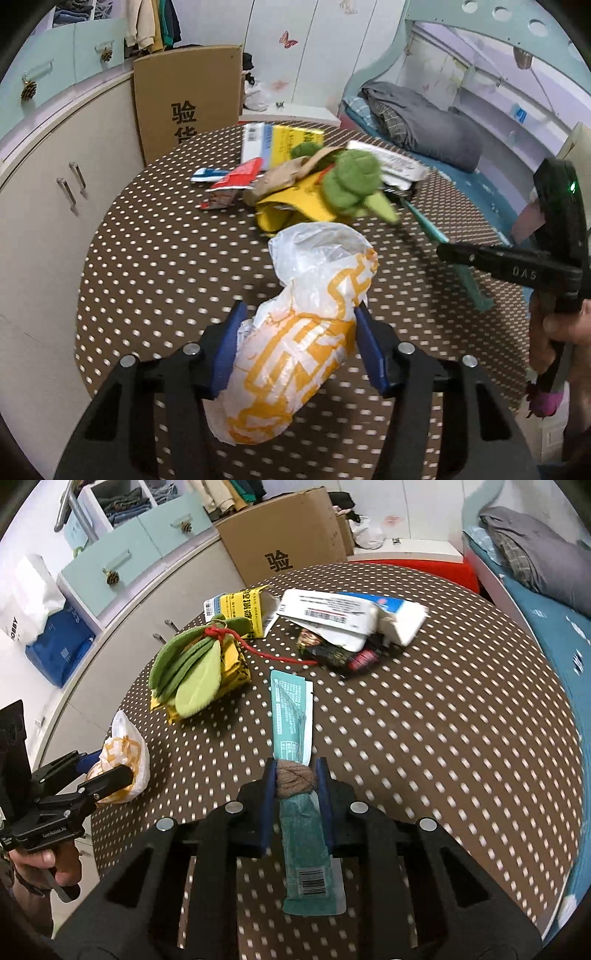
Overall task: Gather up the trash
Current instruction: 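Carry the wrapper and plastic bag to the trash bin and release both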
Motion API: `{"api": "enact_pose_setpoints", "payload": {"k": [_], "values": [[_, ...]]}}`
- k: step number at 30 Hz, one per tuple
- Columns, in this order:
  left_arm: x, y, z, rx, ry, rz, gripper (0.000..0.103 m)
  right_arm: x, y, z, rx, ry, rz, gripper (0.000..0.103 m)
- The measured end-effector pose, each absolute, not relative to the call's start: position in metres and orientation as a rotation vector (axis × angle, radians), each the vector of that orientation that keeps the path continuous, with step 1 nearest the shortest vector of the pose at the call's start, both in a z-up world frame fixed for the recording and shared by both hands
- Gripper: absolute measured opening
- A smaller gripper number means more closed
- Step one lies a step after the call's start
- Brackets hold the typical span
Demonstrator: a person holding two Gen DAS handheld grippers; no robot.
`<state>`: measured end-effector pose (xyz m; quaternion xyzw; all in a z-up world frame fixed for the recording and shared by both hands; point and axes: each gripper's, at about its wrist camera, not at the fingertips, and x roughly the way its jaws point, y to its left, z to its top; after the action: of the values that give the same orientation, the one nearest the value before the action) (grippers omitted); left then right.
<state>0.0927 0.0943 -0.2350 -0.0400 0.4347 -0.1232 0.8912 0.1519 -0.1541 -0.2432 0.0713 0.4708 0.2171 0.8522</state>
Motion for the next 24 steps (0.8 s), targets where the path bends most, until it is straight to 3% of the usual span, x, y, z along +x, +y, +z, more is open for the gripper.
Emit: {"api": "enact_pose_setpoints", "payload": {"k": [14,24], "values": [[0.122,-0.004,-0.183,-0.1,0.781,-0.387,0.056,0.124,-0.245,-0.193,0.273,0.81,0.321,0.021],[0.164,-0.099,-0.129,-0.055,0.679,-0.55,0.056,0.118,-0.362,-0.149,0.354,0.653,0.074,0.021]]}}
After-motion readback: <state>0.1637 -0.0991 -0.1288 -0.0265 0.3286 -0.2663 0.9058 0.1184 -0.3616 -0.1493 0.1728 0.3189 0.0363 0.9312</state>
